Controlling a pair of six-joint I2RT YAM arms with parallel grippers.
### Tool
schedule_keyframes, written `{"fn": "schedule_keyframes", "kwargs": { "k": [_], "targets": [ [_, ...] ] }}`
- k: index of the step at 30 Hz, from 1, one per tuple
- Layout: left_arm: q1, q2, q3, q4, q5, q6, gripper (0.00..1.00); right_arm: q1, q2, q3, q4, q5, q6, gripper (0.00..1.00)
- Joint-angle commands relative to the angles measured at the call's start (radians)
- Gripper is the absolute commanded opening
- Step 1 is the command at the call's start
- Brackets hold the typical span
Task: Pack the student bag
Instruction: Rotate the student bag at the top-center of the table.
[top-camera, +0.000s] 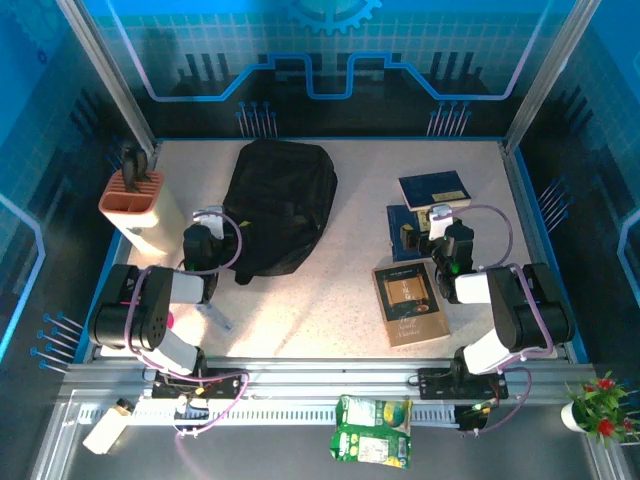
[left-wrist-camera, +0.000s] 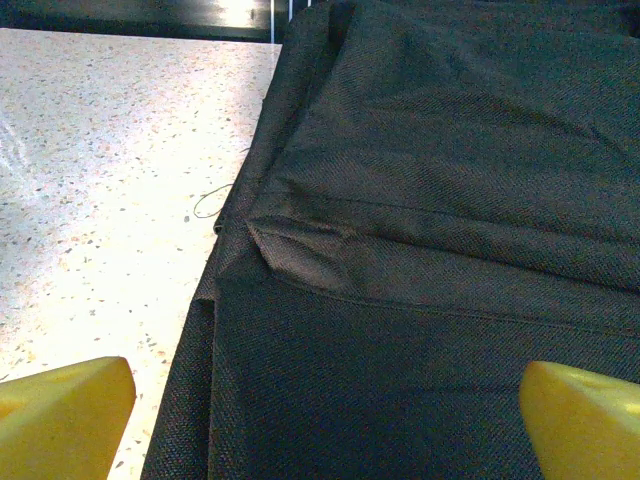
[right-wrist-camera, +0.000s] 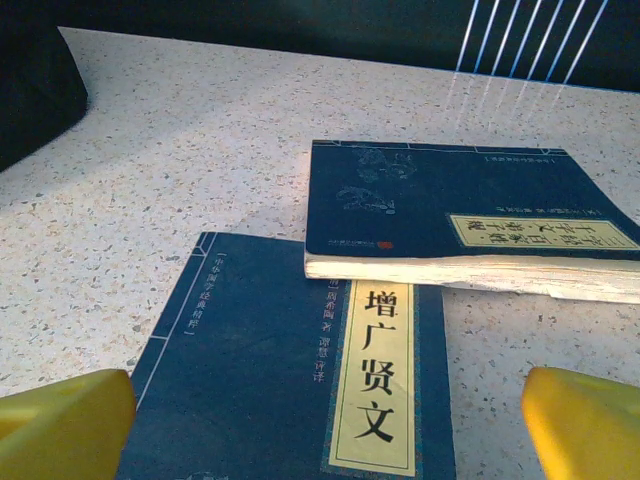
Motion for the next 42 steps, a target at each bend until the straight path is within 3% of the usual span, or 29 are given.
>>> {"fn": "schedule_keyframes", "kwargs": {
  "k": [1, 31, 34, 37, 42],
  "targets": [
    [-0.004, 0.006, 0.013, 0.019, -0.008, 0.014, 0.99, -0.017, -0.003, 0.018, 0.007, -0.008, -0.011, 1.00],
    [0.004, 0.005, 0.013, 0.019, -0.002, 0.008, 0.99, -0.022, -0.005, 0.011, 0.018, -0.011, -0.006, 1.00],
    [0.002, -0.031, -0.004, 0.025, -0.018, 0.002, 0.99, -0.022, -0.069, -0.033, 0.054, 0.014, 0.003, 1.00],
    [0.001, -0.127, -0.001, -0.062, -0.034, -0.003, 0.99, -0.007, -0.187, -0.035, -0.043, 0.069, 0.002, 1.00],
    [-0.008, -0.296, 0.043, -0.254, -0.077, -0.044, 0.99, 0.034, -0.356, 0.080, -0.354, 0.119, 0.068, 1.00]
  ]
}}
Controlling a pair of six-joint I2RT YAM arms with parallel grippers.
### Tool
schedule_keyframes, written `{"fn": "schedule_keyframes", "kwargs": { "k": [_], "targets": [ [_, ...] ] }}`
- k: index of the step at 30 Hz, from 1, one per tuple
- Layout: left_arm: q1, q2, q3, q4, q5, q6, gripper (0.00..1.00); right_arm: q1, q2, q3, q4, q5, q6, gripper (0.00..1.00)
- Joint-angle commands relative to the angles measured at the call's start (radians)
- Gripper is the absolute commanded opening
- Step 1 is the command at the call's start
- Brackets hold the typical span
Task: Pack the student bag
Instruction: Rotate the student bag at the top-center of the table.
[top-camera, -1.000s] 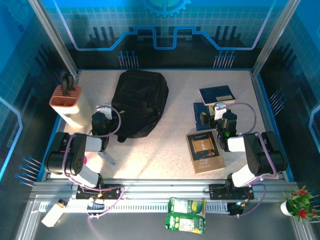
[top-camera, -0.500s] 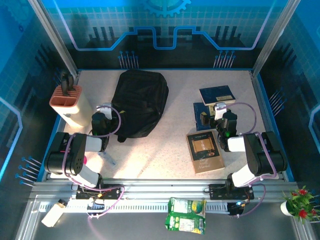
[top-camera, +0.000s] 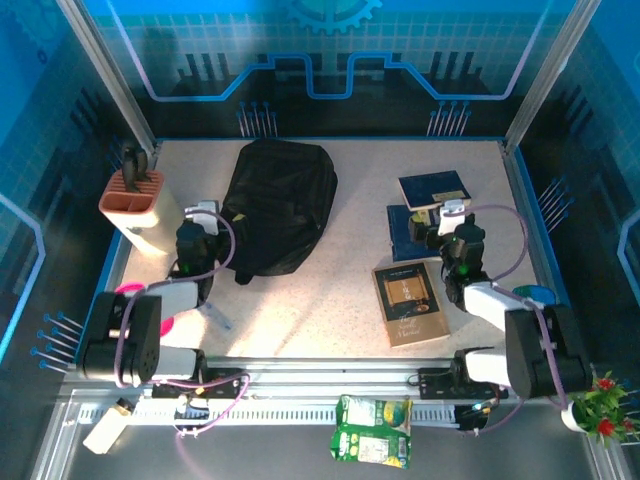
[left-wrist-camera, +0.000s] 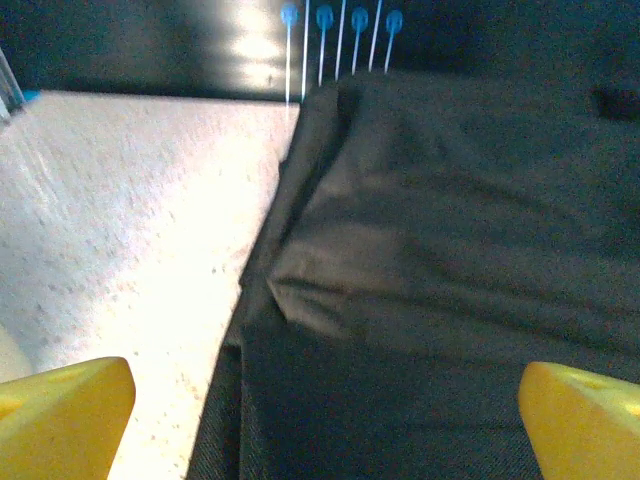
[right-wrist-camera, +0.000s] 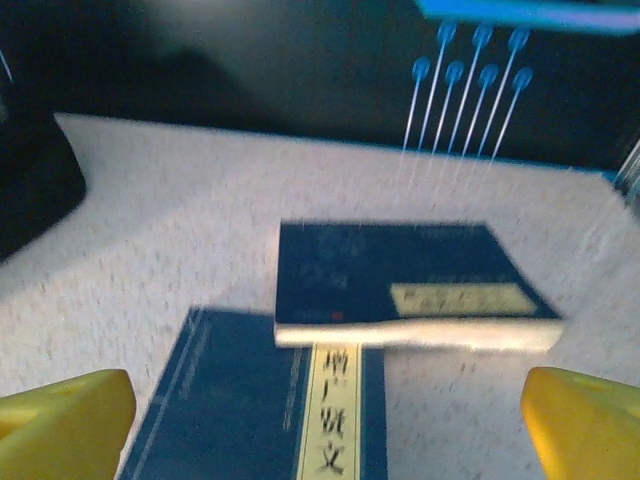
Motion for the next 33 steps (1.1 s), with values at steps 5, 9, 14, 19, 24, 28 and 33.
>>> {"fn": "schedule_keyframes", "kwargs": {
  "k": [5, 9, 14, 19, 24, 28, 33],
  "targets": [
    [-0.042, -0.192, 0.155, -0.366, -0.080, -0.218, 0.99, 0.058, -0.044, 0.327, -0.646, 0.045, 0.332, 1.00],
    [-0.076, -0.197, 0.310, -0.650, -0.059, -0.353, 0.99, 0.120, 0.098, 0.570, -0.907, -0.027, 0.410, 1.00],
    [-0.110, -0.172, 0.375, -0.759, 0.048, -0.427, 0.99, 0.248, 0.280, 0.774, -1.024, -0.116, 0.448, 1.00],
    [-0.147, -0.174, 0.365, -0.801, 0.149, -0.481, 0.99, 0.404, 0.455, 0.915, -1.042, -0.198, 0.513, 1.00],
    [-0.213, -0.194, 0.344, -0.887, 0.161, -0.485, 0.99, 0.514, 0.579, 0.966, -1.018, -0.244, 0.604, 0.97],
    [-0.234, -0.202, 0.324, -0.902, 0.184, -0.507, 0.99, 0.578, 0.653, 0.963, -0.978, -0.295, 0.648, 0.92],
    [-0.240, -0.175, 0.342, -0.901, 0.194, -0.520, 0.99, 0.611, 0.746, 0.960, -0.933, -0.334, 0.684, 0.84]
  ]
}}
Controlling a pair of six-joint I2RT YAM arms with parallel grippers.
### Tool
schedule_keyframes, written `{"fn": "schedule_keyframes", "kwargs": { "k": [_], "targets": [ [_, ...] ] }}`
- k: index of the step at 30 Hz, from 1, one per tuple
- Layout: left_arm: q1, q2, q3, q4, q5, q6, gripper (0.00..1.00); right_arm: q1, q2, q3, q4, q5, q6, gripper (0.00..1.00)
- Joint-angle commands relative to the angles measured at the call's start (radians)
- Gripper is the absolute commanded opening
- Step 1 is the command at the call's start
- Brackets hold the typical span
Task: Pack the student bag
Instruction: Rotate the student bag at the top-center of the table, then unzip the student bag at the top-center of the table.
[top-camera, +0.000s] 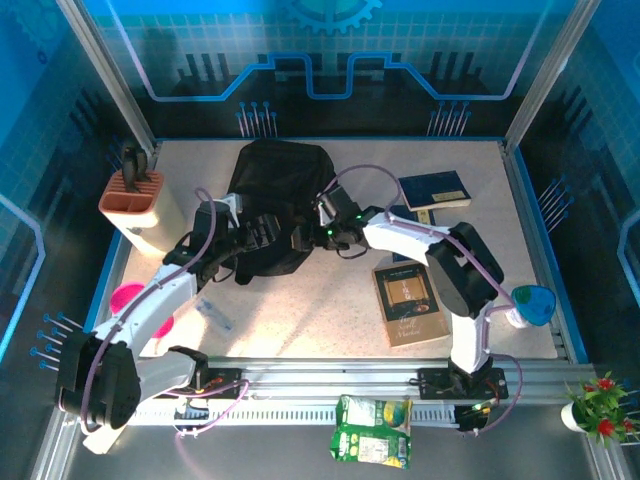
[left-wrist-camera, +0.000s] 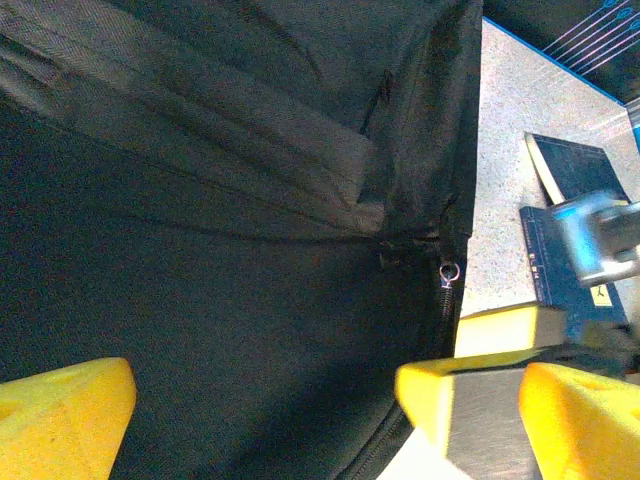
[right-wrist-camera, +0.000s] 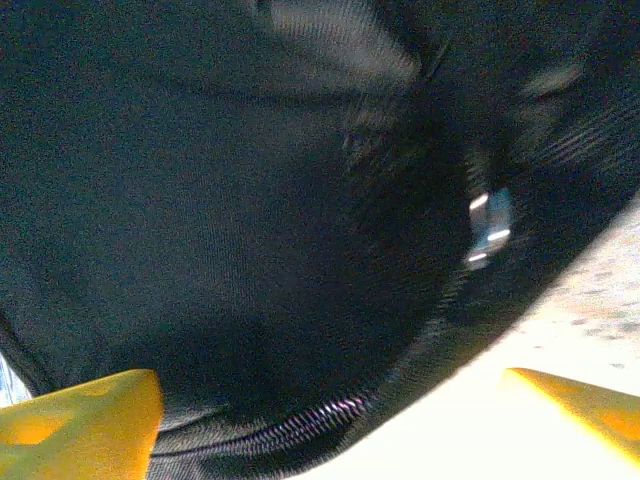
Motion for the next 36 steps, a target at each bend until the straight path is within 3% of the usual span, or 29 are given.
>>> {"fn": "schedule_keyframes", "kwargs": {
  "k": [1, 7, 11, 18, 25, 33, 36],
  "targets": [
    [-0.008, 0.015, 0.016, -0.022, 0.035, -0.022, 0.99, 0.008, 0.050, 0.015, 0.024, -0.038, 0.058, 0.83],
    [-0.026, 0.132, 0.094, -0.001, 0.085, -0.038, 0.99, -0.046, 0.016, -0.097, 0.041, 0.017, 0.047, 0.78],
    [-0.065, 0.213, 0.144, 0.028, 0.102, -0.054, 0.98, -0.121, -0.075, -0.263, 0.098, 0.029, 0.034, 0.75],
    [-0.151, 0.360, 0.251, 0.046, 0.149, -0.093, 0.86, -0.222, -0.273, -0.428, 0.186, -0.040, -0.019, 0.74],
    [-0.242, 0.437, 0.323, 0.074, 0.105, -0.178, 0.76, -0.356, -0.474, -0.477, 0.250, -0.138, -0.013, 0.75],
    [-0.308, 0.567, 0.463, 0.044, 0.012, -0.300, 0.53, -0.416, -0.475, -0.403, 0.198, -0.143, -0.034, 0.73],
    [-0.309, 0.624, 0.521, 0.036, 0.004, -0.348, 0.48, -0.417, -0.478, -0.408, 0.209, -0.135, -0.020, 0.72]
  ]
}}
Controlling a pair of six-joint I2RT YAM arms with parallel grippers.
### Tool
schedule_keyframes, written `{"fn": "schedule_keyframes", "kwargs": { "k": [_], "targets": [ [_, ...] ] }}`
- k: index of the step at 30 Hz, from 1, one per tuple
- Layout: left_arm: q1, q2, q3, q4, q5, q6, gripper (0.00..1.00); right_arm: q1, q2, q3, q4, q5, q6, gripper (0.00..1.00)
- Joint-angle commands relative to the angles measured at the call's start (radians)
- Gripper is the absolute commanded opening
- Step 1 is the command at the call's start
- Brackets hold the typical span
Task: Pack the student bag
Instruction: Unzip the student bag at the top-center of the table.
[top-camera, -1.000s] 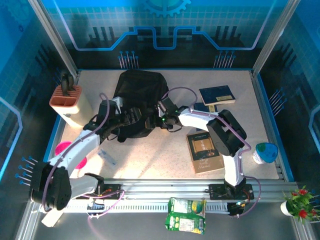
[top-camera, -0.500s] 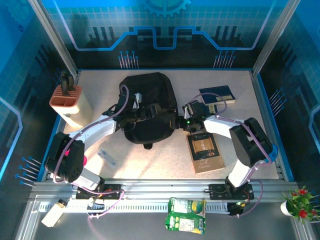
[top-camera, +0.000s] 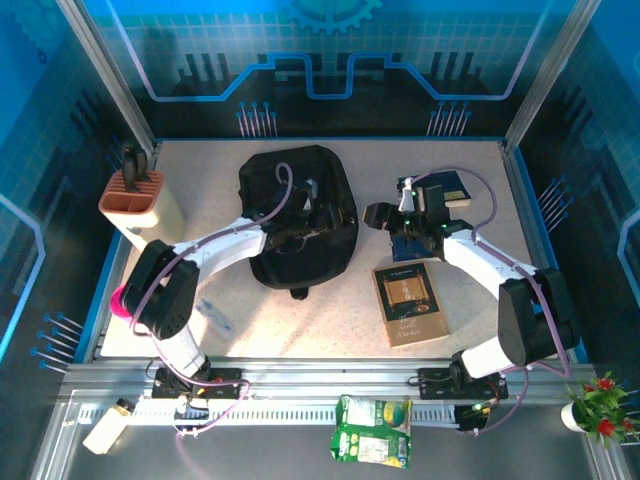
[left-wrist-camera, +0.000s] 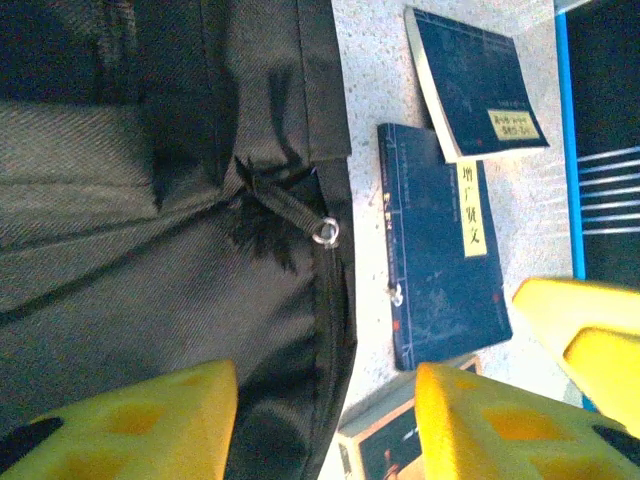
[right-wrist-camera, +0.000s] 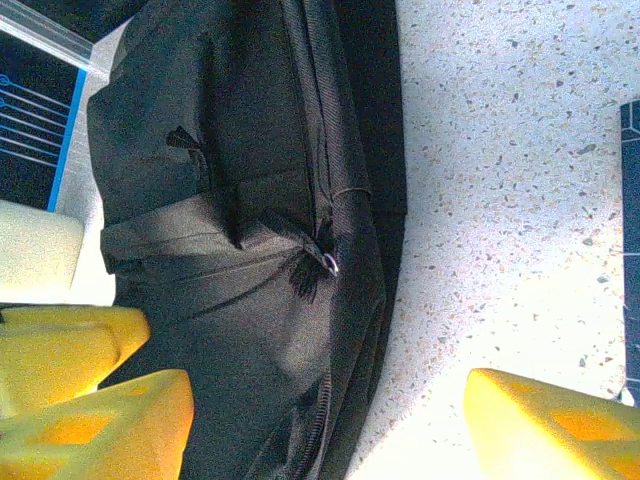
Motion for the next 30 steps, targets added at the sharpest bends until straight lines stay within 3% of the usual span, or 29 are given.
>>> {"fn": "schedule_keyframes", "kwargs": {
  "k": [1, 19, 23, 30],
  "targets": [
    [-0.004, 0.062, 0.079, -0.024, -0.049, -0.095, 0.47, -0.011, -0.001, 0.020, -0.002, -0.021, 0.002, 0.72],
    [-0.006, 0.352, 0.405, -0.237, -0.191, -0.108, 0.33, -0.012, -0.027, -0.044, -0.001, -0.048, 0.018, 0.71],
    [-0.010, 0.367, 0.415, -0.267, -0.253, -0.108, 0.36, -0.013, -0.030, -0.054, 0.002, -0.049, 0.020, 0.71],
    [-0.018, 0.379, 0.428, -0.283, -0.267, -0.079, 0.42, -0.014, -0.031, -0.065, 0.003, -0.054, 0.022, 0.71]
  ]
}}
